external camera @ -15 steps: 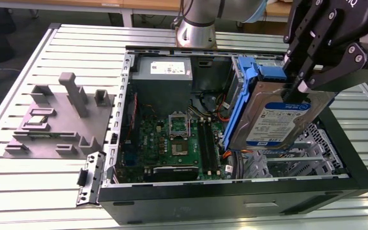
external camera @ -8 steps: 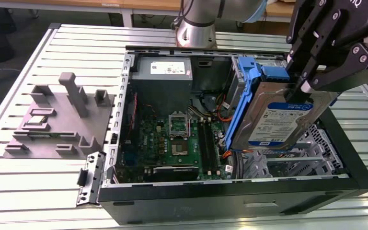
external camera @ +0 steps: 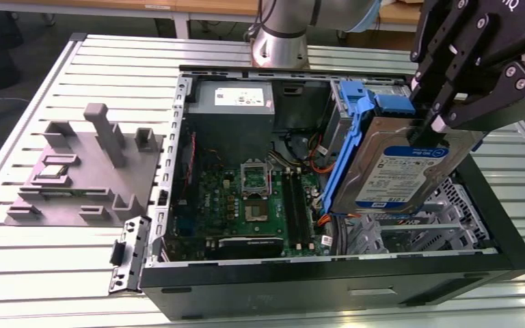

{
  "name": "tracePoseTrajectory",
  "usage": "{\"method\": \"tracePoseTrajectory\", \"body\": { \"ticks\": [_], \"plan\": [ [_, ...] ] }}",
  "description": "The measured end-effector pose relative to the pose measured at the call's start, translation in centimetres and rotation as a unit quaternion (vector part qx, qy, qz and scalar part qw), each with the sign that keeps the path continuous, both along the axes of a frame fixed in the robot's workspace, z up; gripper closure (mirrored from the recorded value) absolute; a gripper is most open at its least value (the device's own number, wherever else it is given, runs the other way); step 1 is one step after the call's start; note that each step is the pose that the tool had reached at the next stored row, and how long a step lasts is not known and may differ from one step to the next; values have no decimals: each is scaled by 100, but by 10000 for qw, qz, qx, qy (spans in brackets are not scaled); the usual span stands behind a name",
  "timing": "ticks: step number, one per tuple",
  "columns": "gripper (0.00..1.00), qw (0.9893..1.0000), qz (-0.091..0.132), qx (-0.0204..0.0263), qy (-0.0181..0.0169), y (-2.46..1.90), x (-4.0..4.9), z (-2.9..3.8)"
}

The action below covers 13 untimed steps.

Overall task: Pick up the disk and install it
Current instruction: 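Pick up the disk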

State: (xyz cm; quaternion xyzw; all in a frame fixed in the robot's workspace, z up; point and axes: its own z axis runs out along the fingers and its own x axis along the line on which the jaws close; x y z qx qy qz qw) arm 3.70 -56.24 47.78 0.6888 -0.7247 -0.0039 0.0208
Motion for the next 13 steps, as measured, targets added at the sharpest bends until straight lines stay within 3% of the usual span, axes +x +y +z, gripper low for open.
{"method": "tracePoseTrajectory", "body": {
  "ticks": [13],
  "plan": [
    [65,10000,-1,1,0,0,38,-3]
  ]
}}
